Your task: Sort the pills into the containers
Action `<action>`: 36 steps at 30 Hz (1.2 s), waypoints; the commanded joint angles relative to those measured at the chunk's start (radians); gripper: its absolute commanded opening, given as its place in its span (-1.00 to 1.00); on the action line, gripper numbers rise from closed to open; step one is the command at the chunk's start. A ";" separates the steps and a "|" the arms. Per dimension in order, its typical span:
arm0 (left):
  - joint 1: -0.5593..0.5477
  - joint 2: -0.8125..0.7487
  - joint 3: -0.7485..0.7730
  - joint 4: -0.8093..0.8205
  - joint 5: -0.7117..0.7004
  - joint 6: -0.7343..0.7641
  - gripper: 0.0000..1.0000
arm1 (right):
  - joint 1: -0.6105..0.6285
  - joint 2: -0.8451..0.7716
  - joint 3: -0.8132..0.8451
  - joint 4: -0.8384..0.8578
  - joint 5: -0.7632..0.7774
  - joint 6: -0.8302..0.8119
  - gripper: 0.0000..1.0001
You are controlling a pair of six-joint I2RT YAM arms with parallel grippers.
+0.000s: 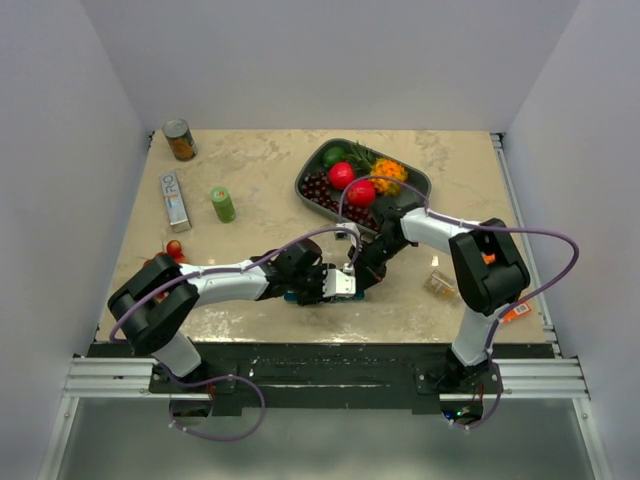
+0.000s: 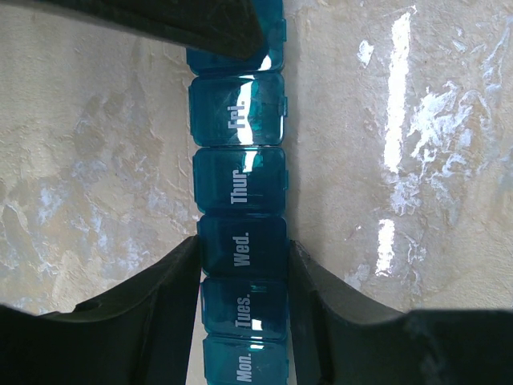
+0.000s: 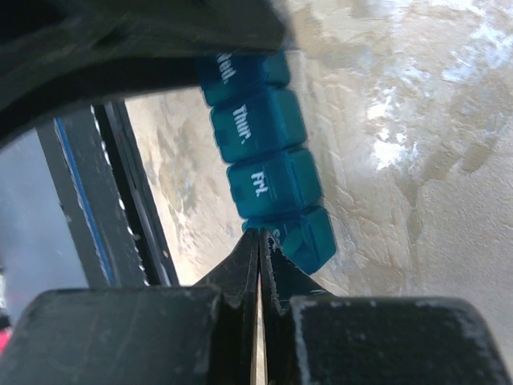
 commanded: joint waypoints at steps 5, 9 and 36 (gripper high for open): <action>-0.002 0.025 0.026 -0.014 -0.077 -0.055 -0.47 | -0.069 -0.168 0.042 -0.168 -0.173 -0.295 -0.44; -0.001 -0.027 0.029 0.010 -0.083 -0.090 0.42 | -0.131 -0.284 -0.004 -0.072 -0.113 -0.202 -0.01; 0.272 -0.879 0.144 -0.241 -0.160 -0.807 0.99 | -0.381 -0.840 0.230 0.087 0.550 0.446 0.98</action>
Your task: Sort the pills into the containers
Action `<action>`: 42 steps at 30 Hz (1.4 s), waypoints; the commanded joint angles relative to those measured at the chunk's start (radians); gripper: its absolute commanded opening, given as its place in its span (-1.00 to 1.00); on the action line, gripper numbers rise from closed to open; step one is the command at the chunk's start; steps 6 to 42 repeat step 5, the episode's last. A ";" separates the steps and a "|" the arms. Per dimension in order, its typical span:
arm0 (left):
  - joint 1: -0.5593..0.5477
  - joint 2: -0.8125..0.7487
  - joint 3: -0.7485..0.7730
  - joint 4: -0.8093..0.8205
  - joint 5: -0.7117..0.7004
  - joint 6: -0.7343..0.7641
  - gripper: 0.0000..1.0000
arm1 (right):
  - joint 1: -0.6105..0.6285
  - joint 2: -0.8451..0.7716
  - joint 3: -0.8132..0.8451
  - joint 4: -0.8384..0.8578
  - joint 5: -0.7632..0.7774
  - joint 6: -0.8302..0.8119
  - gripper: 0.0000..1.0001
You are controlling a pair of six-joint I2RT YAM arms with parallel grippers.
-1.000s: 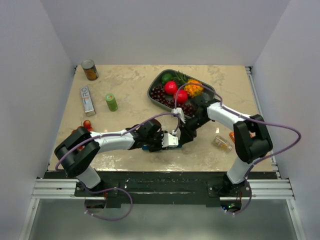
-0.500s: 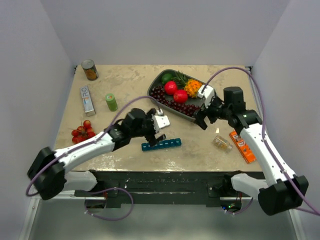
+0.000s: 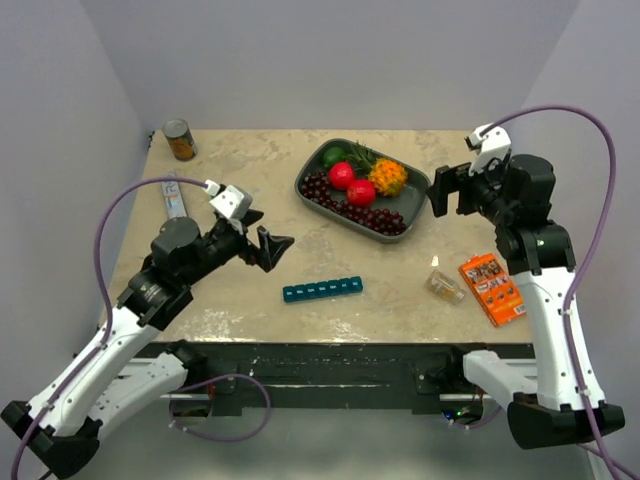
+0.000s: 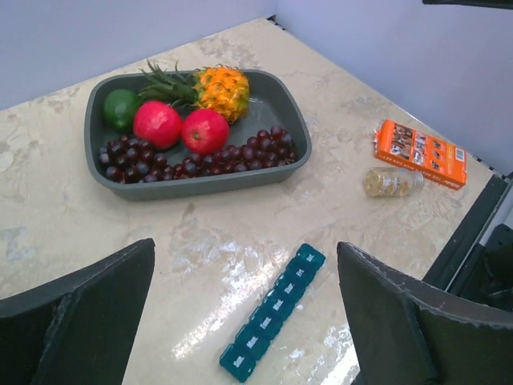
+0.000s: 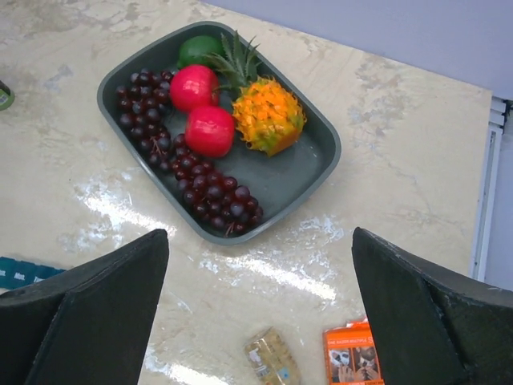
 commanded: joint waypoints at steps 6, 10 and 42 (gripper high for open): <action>0.000 -0.083 0.094 -0.176 -0.109 -0.013 0.99 | -0.042 -0.014 0.087 -0.043 -0.042 -0.008 0.98; 0.000 -0.083 0.094 -0.176 -0.109 -0.013 0.99 | -0.042 -0.014 0.087 -0.043 -0.042 -0.008 0.98; 0.000 -0.083 0.094 -0.176 -0.109 -0.013 0.99 | -0.042 -0.014 0.087 -0.043 -0.042 -0.008 0.98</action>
